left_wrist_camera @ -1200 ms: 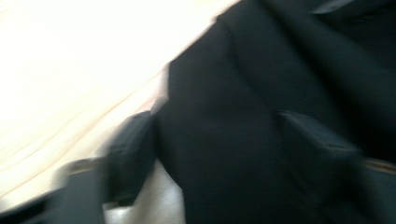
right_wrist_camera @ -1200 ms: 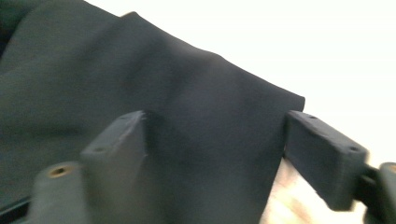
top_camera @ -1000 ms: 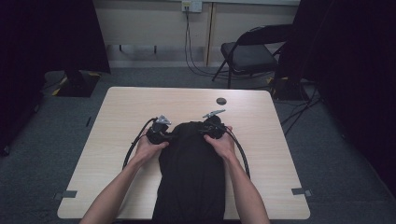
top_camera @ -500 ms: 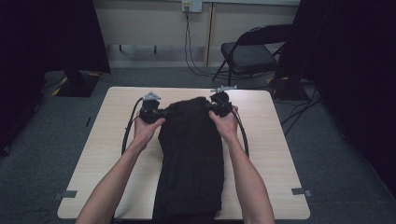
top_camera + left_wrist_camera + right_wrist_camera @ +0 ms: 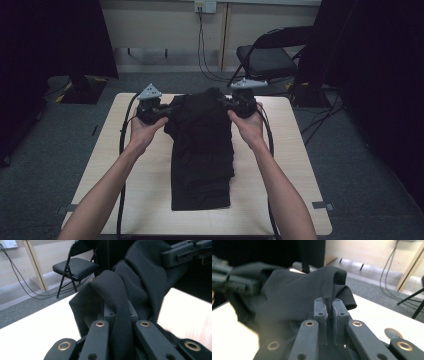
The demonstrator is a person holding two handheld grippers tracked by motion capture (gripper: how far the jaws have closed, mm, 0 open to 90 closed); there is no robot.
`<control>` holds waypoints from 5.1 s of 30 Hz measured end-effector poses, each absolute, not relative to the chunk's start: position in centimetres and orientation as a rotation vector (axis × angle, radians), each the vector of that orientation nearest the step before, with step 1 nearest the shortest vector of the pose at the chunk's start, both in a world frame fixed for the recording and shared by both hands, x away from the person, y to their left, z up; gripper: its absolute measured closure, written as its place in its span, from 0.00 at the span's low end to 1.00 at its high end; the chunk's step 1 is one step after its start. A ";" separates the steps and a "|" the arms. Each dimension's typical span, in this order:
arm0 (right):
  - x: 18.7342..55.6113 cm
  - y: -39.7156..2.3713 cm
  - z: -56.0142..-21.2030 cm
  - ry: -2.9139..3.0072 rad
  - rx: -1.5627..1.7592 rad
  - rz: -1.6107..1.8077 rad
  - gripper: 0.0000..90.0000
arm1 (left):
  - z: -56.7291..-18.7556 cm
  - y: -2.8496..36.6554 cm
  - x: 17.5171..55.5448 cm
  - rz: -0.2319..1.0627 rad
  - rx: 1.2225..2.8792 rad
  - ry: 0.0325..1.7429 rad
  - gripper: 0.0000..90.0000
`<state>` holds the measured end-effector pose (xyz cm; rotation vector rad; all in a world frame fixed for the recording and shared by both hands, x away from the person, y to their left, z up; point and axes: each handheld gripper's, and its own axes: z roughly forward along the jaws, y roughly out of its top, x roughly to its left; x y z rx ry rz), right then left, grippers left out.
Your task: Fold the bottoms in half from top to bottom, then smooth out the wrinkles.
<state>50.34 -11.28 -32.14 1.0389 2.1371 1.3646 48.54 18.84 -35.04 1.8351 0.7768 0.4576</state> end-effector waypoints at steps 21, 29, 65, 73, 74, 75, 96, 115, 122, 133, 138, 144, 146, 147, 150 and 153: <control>36.1 -16.8 -42.2 2.366 1.026 1.396 0.86 | -41.8 17.0 34.9 0.162 2.032 0.589 0.82; 35.0 -17.3 -41.1 2.345 0.994 1.445 0.73 | -39.7 19.1 34.5 0.176 1.923 0.595 0.60; 35.8 -12.9 -43.1 2.520 0.927 1.309 0.67 | -41.6 19.3 32.4 -0.021 2.011 0.524 0.66; 37.6 -9.2 -45.3 2.621 0.893 1.210 0.76 | -42.2 17.4 36.6 0.123 2.030 0.648 0.60; 36.9 -9.0 -45.7 2.646 0.875 1.200 0.76 | -42.7 17.2 36.7 0.145 2.057 0.643 0.60; 36.2 -8.9 -46.0 2.668 0.844 1.191 0.75 | -43.2 17.2 36.9 0.116 2.062 0.662 0.60; 43.7 -8.8 -41.7 2.533 0.889 1.258 0.61 | -42.1 18.2 36.2 0.113 2.027 0.665 0.69; 51.8 -2.6 -48.1 2.736 0.890 0.977 0.20 | -48.2 13.6 39.8 -0.014 2.173 0.751 0.68; 50.6 -5.6 -48.4 2.742 0.934 1.021 0.23 | -48.0 14.7 40.6 0.032 2.208 0.711 0.72; 49.2 -6.9 -48.0 2.808 0.917 1.124 0.78 | -48.3 14.3 40.3 0.083 2.209 0.705 0.74; 48.7 -7.3 -46.9 2.802 0.887 1.162 0.84 | -48.6 13.5 40.1 0.075 2.188 0.705 0.78; 47.0 -8.0 -44.5 2.742 0.800 1.256 0.85 | -48.9 12.7 39.8 0.114 2.145 0.736 0.78; 46.2 -8.1 -43.8 2.738 0.768 1.273 0.85 | -49.0 12.4 39.6 0.148 2.137 0.739 0.78; 45.8 -8.1 -43.5 2.737 0.752 1.295 0.85 | -49.0 12.3 39.5 0.167 2.137 0.738 0.79; 44.4 -8.1 -43.0 2.732 0.707 1.315 0.86 | -49.0 12.2 39.2 0.198 2.133 0.724 0.79; 43.3 -8.5 -43.0 2.737 0.685 1.345 0.86 | -49.0 12.4 39.2 0.186 2.128 0.709 0.80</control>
